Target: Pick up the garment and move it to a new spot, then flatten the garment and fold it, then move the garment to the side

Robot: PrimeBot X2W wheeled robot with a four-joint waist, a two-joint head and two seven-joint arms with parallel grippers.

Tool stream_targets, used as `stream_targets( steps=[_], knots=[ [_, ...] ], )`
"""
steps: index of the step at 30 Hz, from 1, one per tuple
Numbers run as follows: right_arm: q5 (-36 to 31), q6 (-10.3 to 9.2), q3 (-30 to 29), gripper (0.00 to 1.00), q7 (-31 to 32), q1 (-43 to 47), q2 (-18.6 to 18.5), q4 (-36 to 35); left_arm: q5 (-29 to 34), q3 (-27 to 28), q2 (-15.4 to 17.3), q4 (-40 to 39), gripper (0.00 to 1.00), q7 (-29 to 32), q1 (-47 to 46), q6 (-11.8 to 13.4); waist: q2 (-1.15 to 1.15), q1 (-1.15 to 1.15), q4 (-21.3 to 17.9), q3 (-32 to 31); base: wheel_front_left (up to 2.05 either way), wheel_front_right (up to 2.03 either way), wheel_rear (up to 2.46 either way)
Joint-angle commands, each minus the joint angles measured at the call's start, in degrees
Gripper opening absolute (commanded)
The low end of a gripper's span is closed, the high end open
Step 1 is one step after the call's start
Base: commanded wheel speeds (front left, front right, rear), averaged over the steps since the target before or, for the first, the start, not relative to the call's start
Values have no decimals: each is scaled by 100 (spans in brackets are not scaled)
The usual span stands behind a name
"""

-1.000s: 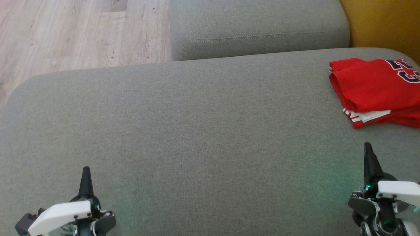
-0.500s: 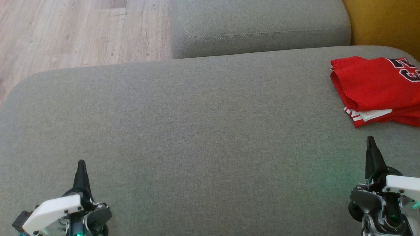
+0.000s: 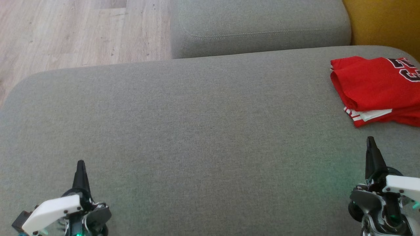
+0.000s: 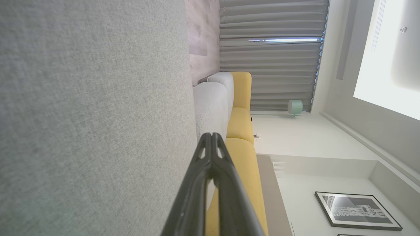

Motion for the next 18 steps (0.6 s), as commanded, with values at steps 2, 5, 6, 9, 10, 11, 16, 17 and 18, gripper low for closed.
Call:
stream_targets(
  steps=[2, 5, 6, 9, 10, 11, 16, 17, 18],
  knots=[
    [22, 41, 90, 0, 51, -266, -13, -187, 21, 232, 43, -160, 0, 50, -270, -40, 0, 0, 0, -1, 0, 0, 0],
    [18, 41, 86, 0, 54, -266, -10, -187, 26, 239, 39, -159, 0, 55, -271, -40, 0, 0, 0, -1, 0, 0, 0],
    [17, 41, 85, 0, 55, -266, -9, -187, 28, 241, 37, -159, 0, 57, -271, -40, 0, 0, 0, -1, 0, 0, 0],
    [14, 41, 81, 0, 58, -266, -6, -187, 33, 247, 33, -159, 0, 62, -272, -40, 0, 0, 0, -1, 0, 0, 0],
    [13, 41, 79, 0, 59, -267, -5, -186, 35, 249, 31, -159, 0, 63, -272, -40, 0, 0, 0, -1, 0, 0, 0],
    [12, 41, 78, 0, 60, -267, -5, -186, 37, 251, 30, -159, 0, 65, -272, -40, 0, 0, 0, -1, 0, 0, 0],
    [7, 41, 73, 0, 65, -267, -1, -186, 43, 259, 24, -158, 0, 71, -273, -40, 0, 0, 0, -1, 0, 0, 0],
    [6, 41, 72, 0, 66, -267, 0, -186, 45, 261, 23, -158, 0, 73, -273, -40, 0, 0, 0, -1, 0, 0, 0],
    [5, 41, 70, 0, 67, -267, 1, -186, 47, 263, 21, -158, 0, 75, -273, -40, 0, 0, 0, -1, 0, 0, 0]
  ],
)
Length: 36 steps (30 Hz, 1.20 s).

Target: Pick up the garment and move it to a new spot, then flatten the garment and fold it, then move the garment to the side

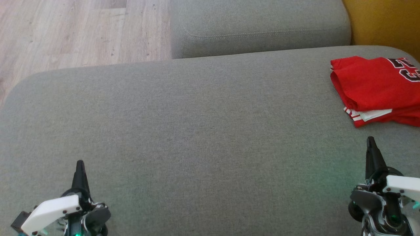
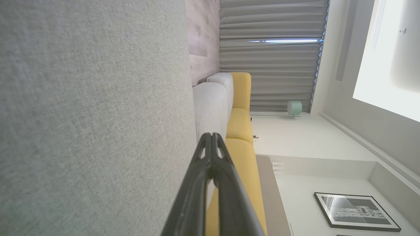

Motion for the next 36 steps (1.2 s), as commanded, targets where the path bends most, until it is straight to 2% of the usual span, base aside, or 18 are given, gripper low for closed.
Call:
stream_targets(
  steps=[1, 36],
  knots=[
    [5, 41, 99, 0, 39, -267, -11, -186, 39, 196, 43, -159, 0, 32, -273, -40, 0, 0, 0, 0, 0, 0, 0],
    [-23, 41, 65, 0, 66, -271, 13, -184, 86, 251, 4, -157, 0, 76, -278, -40, 0, 0, 0, 0, 0, 0, 0]
  ],
)
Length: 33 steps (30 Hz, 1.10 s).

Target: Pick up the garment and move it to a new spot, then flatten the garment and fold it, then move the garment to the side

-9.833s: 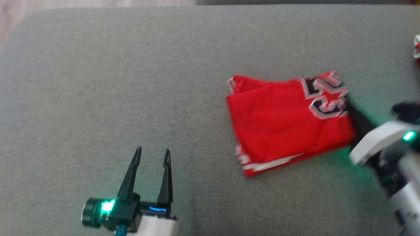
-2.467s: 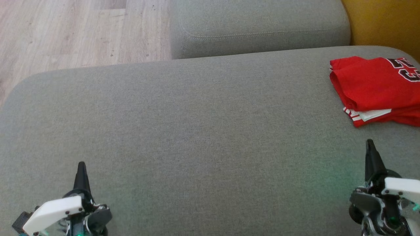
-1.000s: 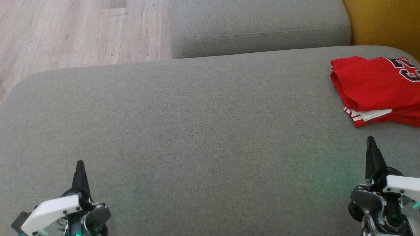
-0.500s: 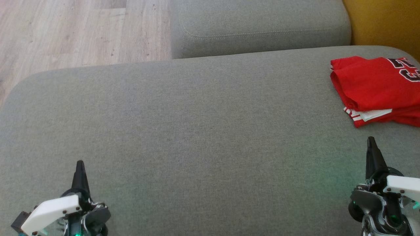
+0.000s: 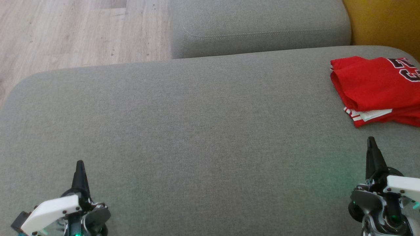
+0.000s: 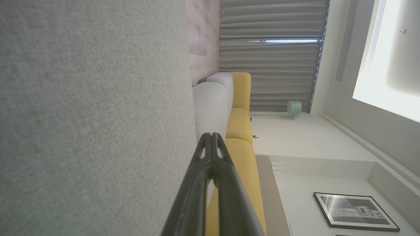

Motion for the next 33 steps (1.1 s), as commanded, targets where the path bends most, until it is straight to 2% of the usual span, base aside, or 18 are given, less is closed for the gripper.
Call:
stream_targets(
  steps=[1, 33],
  knots=[
    [-23, 41, 108, 0, 45, -270, -15, -184, 70, 199, 35, -159, 0, 29, -278, -40, 0, 0, 0, 0, 0, 0, 0],
    [-39, 41, 88, 0, 61, -272, -1, -183, 99, 234, 11, -157, 0, 57, -281, -40, 0, 0, 0, 0, 0, 0, 0]
  ],
)
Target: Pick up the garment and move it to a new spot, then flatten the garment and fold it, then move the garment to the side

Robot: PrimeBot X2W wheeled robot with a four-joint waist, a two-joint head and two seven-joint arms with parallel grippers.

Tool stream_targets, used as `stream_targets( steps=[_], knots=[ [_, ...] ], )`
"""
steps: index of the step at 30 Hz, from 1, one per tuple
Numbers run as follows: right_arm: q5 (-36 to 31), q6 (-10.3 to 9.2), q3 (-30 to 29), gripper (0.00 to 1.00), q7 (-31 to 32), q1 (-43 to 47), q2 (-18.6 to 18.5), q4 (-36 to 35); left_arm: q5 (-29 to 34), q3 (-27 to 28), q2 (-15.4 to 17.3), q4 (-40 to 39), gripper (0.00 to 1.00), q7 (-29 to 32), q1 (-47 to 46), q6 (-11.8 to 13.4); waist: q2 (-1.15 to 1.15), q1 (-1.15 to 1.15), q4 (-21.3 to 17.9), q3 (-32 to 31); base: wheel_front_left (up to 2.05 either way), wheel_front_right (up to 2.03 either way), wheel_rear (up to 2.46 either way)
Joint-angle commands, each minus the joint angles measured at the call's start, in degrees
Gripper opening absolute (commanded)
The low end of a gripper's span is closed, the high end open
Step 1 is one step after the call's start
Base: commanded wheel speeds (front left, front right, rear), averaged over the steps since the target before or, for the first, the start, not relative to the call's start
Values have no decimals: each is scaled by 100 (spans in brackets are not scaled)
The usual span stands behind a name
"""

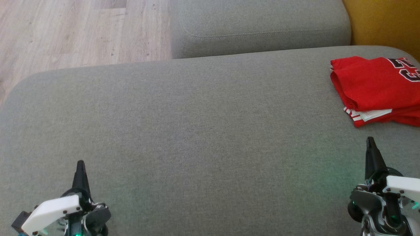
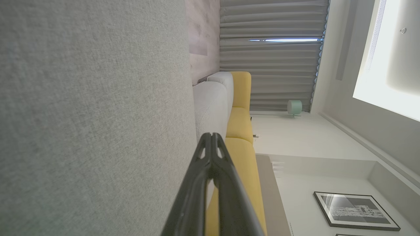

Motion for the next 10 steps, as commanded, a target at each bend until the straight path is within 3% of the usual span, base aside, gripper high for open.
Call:
stream_targets(
  steps=[1, 10],
  knots=[
    [-29, 41, 109, 0, 21, -272, -31, -183, 65, 214, 34, -158, 0, 23, -281, -40, 0, 0, 0, 0, 0, 0, 0],
    [-32, 41, 105, 0, 24, -273, -28, -183, 72, 221, 28, -158, 0, 29, -281, -40, 0, 0, 0, 0, 0, 0, 0]
  ],
)
